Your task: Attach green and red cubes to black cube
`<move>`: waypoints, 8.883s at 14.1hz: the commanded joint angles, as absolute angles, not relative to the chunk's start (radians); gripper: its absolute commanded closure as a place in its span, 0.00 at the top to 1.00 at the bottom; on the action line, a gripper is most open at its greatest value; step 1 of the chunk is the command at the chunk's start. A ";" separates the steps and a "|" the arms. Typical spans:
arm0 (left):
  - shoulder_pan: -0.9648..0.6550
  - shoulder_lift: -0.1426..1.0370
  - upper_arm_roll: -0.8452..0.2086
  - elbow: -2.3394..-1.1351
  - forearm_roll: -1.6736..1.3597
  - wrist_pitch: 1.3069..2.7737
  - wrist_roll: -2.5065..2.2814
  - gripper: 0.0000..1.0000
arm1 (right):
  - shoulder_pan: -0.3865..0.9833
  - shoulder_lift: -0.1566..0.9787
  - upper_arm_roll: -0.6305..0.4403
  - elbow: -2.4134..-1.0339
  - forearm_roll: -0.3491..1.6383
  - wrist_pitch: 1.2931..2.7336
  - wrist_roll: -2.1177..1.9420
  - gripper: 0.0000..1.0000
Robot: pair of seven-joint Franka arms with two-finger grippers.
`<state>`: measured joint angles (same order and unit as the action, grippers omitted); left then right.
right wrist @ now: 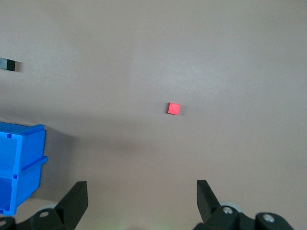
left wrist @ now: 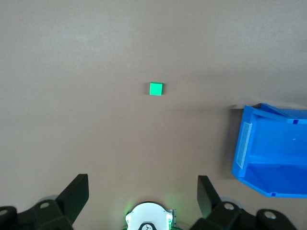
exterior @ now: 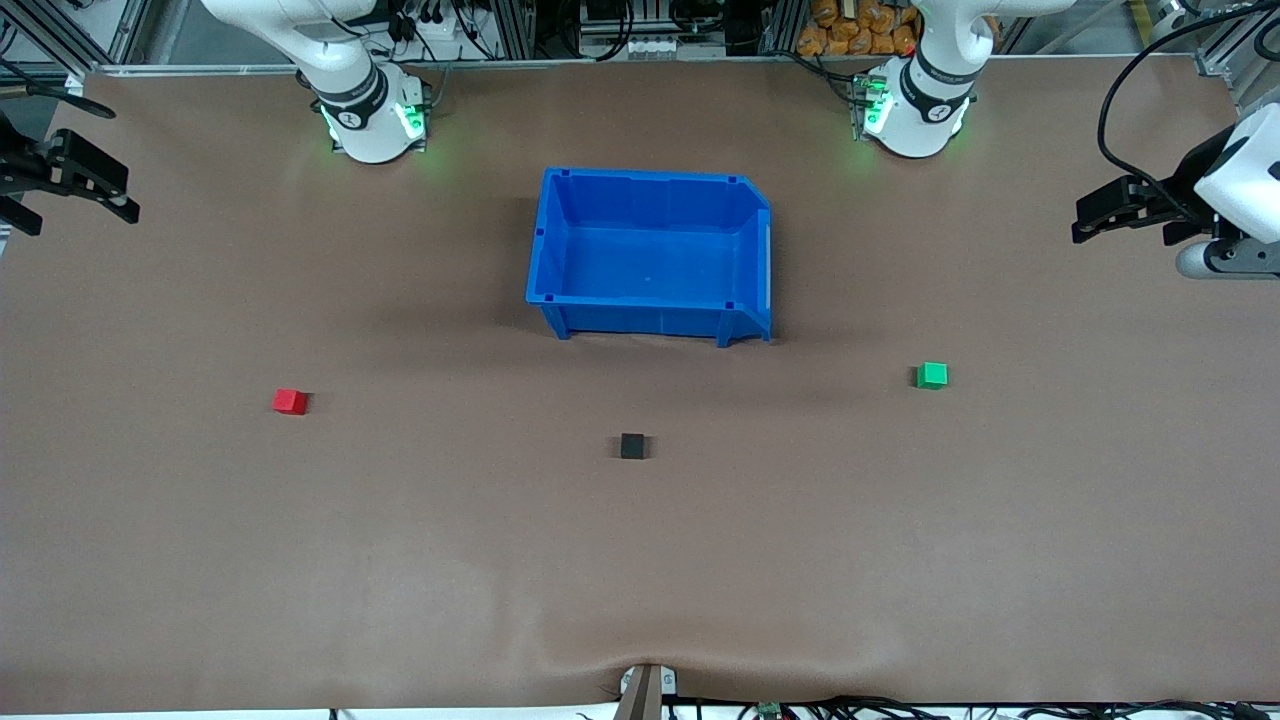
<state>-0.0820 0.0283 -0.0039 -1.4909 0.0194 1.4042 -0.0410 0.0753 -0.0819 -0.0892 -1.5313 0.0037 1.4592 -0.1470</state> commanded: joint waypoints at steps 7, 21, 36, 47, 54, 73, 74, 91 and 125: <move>-0.089 0.041 -0.006 -1.453 0.028 1.405 -0.040 1.00 | 0.072 -0.071 -0.098 -1.509 0.014 1.451 -0.156 1.00; -0.072 0.095 -0.009 -1.635 0.017 1.644 -0.018 1.00 | 0.066 -0.052 -0.103 -1.509 0.006 1.451 -0.155 1.00; -0.077 0.168 -0.012 -1.942 0.020 2.026 -0.020 1.00 | -0.041 0.467 -0.104 -1.471 0.012 1.609 -0.144 1.00; -0.080 0.313 -0.011 -2.134 0.018 2.393 -0.054 1.00 | -0.060 0.744 -0.101 -1.554 0.078 1.885 -0.084 0.76; -0.077 0.391 -0.009 -2.183 0.052 2.436 -0.104 1.00 | -0.045 0.765 -0.100 -1.552 0.081 1.864 -0.057 0.00; -0.084 0.453 -0.012 -2.175 0.052 2.516 -0.127 0.00 | 0.481 0.839 -0.084 -1.427 0.779 2.319 1.535 0.00; -0.084 0.451 -0.012 -2.175 0.052 2.513 -0.147 0.00 | 0.511 0.854 -0.084 -1.427 0.779 2.363 1.563 0.00; -0.405 0.739 -0.123 -1.521 0.037 2.315 -1.673 0.00 | 0.604 0.911 -0.090 -1.413 0.785 2.491 1.566 1.00; -0.613 0.999 -0.112 -1.255 -0.107 2.407 -2.289 0.00 | -0.118 0.082 -0.048 -1.339 0.071 1.267 -0.059 1.00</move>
